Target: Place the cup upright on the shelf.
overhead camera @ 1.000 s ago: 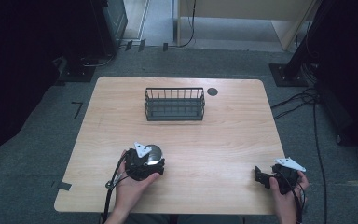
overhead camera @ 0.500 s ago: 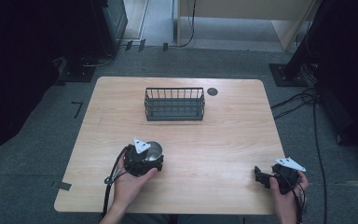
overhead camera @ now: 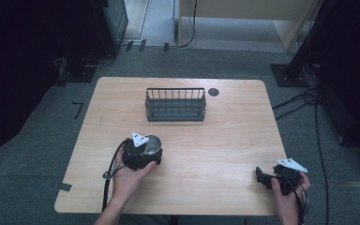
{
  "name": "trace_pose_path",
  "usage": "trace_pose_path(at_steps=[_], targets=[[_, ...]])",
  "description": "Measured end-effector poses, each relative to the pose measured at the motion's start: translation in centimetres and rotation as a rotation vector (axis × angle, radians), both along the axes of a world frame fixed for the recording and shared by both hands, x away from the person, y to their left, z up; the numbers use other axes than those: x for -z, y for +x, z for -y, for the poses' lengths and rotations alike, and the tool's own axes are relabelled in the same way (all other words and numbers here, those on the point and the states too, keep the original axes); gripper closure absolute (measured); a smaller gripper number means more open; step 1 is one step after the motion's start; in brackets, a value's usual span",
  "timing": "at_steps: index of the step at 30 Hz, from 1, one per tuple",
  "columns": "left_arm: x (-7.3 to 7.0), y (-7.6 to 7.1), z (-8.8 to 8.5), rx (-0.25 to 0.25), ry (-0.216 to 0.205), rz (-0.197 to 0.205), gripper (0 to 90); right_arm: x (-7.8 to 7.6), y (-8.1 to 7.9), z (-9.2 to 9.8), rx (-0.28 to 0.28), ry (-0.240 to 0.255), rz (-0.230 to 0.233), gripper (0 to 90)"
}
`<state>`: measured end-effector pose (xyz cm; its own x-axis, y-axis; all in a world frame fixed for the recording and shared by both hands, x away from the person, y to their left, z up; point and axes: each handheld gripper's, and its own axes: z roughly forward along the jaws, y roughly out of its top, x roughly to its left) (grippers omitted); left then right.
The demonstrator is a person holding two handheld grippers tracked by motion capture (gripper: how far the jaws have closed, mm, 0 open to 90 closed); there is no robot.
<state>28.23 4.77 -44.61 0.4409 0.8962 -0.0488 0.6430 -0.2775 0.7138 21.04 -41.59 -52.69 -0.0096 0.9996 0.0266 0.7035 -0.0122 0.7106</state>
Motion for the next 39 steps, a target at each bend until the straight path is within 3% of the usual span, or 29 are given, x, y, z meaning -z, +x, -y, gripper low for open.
trace_pose_path(at_steps=[39], targets=[[-4.4,6.2,0.6,-0.005,-0.002,0.054,19.1,0.0,0.0,0.0,0.0,0.0,0.0,0.0]])
